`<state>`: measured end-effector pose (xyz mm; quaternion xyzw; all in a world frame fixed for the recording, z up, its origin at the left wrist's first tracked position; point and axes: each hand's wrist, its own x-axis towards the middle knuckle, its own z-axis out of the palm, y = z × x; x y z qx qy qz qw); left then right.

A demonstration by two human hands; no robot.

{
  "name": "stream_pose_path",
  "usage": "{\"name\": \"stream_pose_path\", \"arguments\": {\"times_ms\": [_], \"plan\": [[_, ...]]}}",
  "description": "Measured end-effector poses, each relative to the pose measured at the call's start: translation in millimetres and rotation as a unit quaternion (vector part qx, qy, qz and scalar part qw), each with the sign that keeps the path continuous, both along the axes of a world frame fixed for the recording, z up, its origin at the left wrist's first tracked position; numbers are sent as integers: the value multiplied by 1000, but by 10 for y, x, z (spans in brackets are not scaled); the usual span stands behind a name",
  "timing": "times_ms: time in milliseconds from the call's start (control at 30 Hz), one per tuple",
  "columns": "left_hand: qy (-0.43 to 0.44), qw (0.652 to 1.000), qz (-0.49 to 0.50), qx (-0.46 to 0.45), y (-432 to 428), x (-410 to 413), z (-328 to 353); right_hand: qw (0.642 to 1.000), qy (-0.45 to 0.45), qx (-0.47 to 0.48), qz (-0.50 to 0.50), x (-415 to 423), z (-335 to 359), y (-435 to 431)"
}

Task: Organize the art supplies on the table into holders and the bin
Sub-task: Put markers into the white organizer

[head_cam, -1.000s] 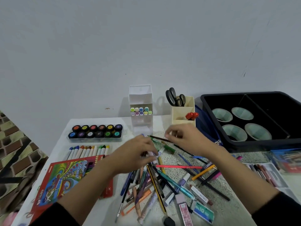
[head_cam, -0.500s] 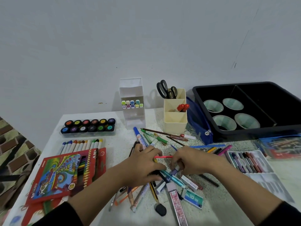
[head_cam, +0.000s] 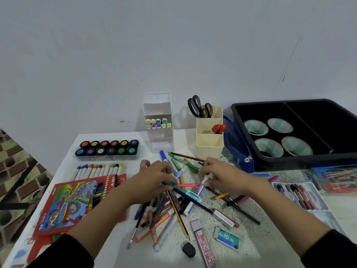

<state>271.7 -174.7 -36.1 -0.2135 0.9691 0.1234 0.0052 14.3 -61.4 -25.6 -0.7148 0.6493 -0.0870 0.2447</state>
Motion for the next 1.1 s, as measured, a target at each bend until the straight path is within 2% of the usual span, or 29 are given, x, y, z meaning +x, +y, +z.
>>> {"name": "stream_pose_path", "arguments": {"times_ms": [133, 200, 367, 467, 533, 633, 833, 967, 1100], "plan": [[41, 999, 26, 17, 16, 65, 47, 999, -30, -37, -25, -44, 112, -127], [53, 997, 37, 35, 39, 108, 86, 990, -103, -73, -65, -31, 124, -175], [4, 996, 23, 83, 144, 243, 192, 926, -319, -139, -148, 278, 110, -288], [-29, 998, 22, 48, 237, 305, 146, 900, -375, -145, -170, 519, 114, -346], [-40, 998, 21, 39, 272, 333, 107, 919, -332, -167, -133, 673, 136, -350], [-41, 998, 33, 44, 275, 394, 101, 955, -210, -207, -31, 839, 126, -325], [17, 996, 70, 58, 227, 513, 134, 980, -69, -126, 135, 888, 47, -227], [19, 996, 70, 60, 234, 534, 84, 984, 11, -86, 152, 905, -13, -125], [9, 998, 34, 61, 353, 473, 54, 989, 73, -85, 100, 851, -54, -100]]}}
